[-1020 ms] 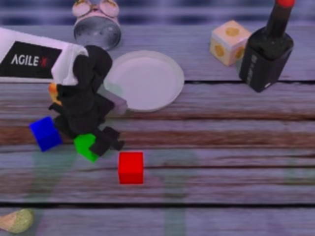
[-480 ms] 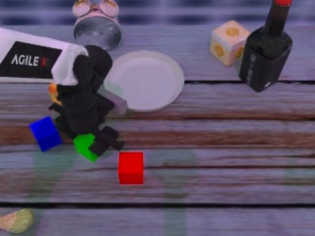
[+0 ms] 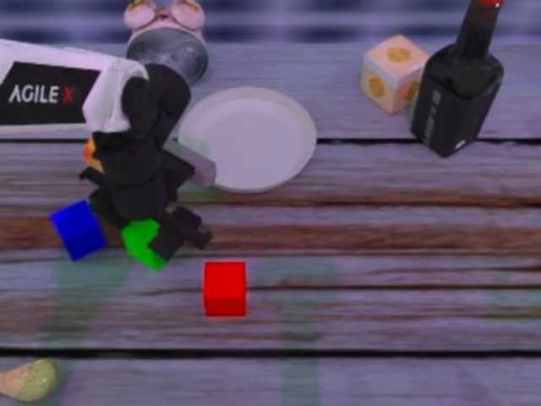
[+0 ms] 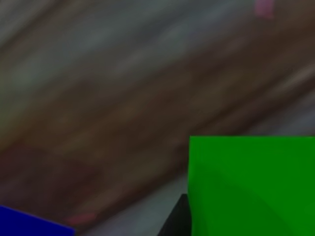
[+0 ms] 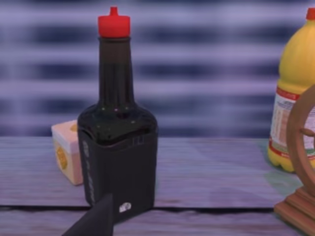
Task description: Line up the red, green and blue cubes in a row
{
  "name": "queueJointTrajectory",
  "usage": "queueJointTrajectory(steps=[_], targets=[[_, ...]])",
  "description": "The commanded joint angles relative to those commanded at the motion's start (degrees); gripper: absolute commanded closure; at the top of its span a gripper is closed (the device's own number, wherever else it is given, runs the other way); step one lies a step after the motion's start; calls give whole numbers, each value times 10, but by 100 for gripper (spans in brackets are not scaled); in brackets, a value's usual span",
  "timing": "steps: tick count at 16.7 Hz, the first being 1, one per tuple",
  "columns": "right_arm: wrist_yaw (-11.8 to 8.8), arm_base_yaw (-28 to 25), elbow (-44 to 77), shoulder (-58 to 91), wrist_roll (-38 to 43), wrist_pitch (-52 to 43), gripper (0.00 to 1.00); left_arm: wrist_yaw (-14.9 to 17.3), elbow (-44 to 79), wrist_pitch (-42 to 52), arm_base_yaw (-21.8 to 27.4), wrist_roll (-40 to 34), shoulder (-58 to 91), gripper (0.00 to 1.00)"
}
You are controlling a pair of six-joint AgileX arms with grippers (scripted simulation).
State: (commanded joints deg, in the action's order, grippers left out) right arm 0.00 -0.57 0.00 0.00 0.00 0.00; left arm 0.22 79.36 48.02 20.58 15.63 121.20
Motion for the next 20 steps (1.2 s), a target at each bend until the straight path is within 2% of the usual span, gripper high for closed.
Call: queueJointTrajectory(steps=[5, 12, 16, 20], targets=[[0, 0, 0, 0, 0, 0, 0, 0, 47, 91, -6, 0, -44, 100], [0, 0, 0, 0, 0, 0, 0, -1, 58, 99, 7, -18, -42, 100], [0, 0, 0, 0, 0, 0, 0, -1, 93, 120, 53, -128, -21, 100], [0, 0, 0, 0, 0, 0, 0, -2, 138, 147, 119, -309, 4, 100]])
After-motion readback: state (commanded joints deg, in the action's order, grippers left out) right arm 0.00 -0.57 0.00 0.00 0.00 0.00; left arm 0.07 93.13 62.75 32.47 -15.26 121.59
